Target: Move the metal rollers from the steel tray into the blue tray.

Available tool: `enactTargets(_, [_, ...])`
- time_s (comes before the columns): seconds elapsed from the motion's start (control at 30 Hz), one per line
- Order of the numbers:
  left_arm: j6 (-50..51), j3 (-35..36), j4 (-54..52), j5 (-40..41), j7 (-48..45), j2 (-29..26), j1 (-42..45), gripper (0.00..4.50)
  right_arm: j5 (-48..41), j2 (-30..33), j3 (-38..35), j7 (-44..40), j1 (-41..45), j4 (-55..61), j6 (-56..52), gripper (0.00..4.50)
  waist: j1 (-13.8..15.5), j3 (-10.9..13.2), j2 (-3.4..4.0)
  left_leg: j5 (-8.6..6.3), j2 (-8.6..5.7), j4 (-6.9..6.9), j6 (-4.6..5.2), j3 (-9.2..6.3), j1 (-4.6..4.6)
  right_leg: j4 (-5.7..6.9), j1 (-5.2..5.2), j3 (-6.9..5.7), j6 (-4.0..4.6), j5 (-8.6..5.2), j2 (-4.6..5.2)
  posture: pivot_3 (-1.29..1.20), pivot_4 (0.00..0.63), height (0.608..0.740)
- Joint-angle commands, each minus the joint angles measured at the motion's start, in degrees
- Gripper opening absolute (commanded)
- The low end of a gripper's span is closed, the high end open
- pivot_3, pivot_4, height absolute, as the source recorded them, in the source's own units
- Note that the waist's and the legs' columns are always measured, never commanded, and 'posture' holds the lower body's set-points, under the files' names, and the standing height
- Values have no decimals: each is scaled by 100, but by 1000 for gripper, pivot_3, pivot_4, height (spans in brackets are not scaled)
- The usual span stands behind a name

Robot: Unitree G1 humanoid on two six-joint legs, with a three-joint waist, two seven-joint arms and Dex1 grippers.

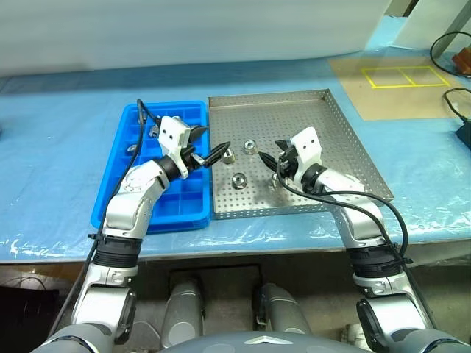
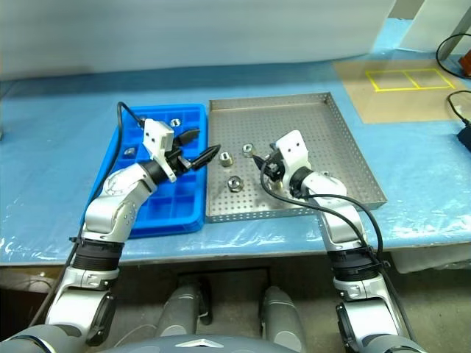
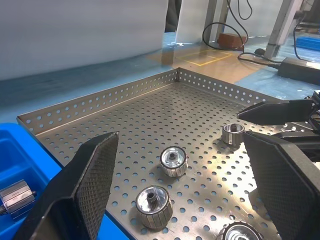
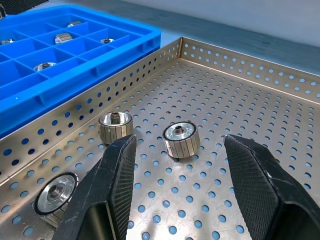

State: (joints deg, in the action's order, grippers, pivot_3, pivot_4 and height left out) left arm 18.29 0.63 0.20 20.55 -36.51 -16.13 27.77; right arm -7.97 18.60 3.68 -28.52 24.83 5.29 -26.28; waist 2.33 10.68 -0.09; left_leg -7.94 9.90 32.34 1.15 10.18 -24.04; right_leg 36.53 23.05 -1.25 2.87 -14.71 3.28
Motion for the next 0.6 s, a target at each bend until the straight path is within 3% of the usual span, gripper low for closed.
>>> enactTargets(0.03, [-185,137,11,42,-19,-32,9,4247,-38,-2,-4,7,60,266,50,2858,0,0,0,0,0,0,0,0,0,0,0,0,0,0,0,-139,150,740])
enactTargets(0.6, [-172,57,-127,-6,104,17,-52,4247,1,31,-4,19,44,268,54,2858,1,0,0,0,0,1,0,0,0,0,-1,0,0,0,0,-140,150,740])
